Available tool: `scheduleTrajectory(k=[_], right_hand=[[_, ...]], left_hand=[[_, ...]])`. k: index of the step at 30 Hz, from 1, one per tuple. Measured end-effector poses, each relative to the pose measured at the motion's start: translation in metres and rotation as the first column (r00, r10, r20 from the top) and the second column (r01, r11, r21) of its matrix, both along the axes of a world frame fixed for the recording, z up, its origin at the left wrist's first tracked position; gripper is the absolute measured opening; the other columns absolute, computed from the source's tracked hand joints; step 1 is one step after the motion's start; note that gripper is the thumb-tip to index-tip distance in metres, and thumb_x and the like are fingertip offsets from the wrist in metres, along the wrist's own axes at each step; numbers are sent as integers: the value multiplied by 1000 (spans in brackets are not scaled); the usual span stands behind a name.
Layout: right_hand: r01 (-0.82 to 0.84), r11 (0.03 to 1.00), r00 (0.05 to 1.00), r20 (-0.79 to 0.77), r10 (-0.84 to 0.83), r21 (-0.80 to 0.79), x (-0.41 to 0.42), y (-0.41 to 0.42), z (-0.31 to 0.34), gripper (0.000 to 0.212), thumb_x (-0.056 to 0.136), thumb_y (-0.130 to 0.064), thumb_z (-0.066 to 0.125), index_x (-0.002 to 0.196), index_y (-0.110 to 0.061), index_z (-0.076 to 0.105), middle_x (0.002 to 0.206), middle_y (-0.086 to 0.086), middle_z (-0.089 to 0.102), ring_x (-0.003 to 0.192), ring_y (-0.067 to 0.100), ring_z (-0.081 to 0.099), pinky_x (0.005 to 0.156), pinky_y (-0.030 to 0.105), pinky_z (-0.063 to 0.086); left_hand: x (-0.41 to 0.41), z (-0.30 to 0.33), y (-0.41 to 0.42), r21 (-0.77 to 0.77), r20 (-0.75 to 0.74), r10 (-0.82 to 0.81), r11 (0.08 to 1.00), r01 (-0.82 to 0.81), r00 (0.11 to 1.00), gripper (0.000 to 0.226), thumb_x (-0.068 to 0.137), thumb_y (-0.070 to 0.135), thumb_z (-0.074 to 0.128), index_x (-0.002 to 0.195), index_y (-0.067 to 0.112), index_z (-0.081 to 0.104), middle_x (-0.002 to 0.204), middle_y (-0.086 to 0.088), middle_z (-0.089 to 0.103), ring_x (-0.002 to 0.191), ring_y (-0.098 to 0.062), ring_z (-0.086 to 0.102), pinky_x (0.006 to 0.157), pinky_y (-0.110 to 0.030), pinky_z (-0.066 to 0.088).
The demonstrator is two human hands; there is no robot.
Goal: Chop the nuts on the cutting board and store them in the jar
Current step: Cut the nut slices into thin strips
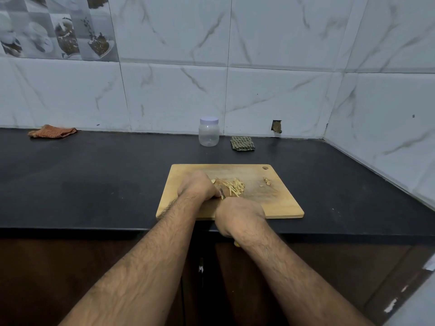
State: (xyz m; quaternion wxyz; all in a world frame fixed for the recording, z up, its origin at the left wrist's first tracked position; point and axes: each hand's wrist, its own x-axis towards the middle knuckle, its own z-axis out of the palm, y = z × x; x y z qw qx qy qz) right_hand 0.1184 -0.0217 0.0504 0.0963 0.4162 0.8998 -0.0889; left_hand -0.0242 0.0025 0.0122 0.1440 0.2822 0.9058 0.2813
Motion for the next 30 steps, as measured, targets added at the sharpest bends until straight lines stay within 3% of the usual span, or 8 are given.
scheduleTrajectory(k=[3,9,15,21,30], right_hand=[[31,999,998,-49,-33,-27,5,-2,-3,26,88,-8,60,114,-8,63,100,6,65,86,23,64,72,32,55],[76,995,988,-128,-84,-68,17,-9,-4,26,89,-8,59,115,-9,62,113,6,65,98,23,65,87,37,55],[53,997,993,-100,-59,-57,23,-14,-5,22,91,-11,58,112,-11,63,96,5,61,92,23,64,75,33,51],[75,997,991,-108,-77,-25,20,-10,-5,28,91,-9,58,118,-10,61,111,6,64,89,22,57,75,33,47],[125,992,988,-89,-127,-24,22,-3,0,32,89,-11,60,121,-12,61,105,4,60,93,22,57,73,33,46]], left_hand=[[0,0,-1,4,-9,-1,1000,1,1000,36,69,39,84,95,17,71,95,0,69,91,-20,65,68,-30,51],[2,0,-2,16,-10,-2,1000,3,1000,36,71,40,83,96,18,71,98,-1,69,94,-21,65,68,-29,49],[2,0,-4,28,7,-4,1000,4,1000,37,70,41,84,96,16,71,96,-1,70,93,-21,65,68,-30,49],[2,0,-4,38,10,0,999,-1,1000,36,69,39,85,94,17,71,93,0,70,90,-20,65,67,-30,49],[2,-1,-4,43,23,1,999,-2,1000,35,69,40,85,92,17,71,92,-1,71,88,-20,66,65,-30,48]])
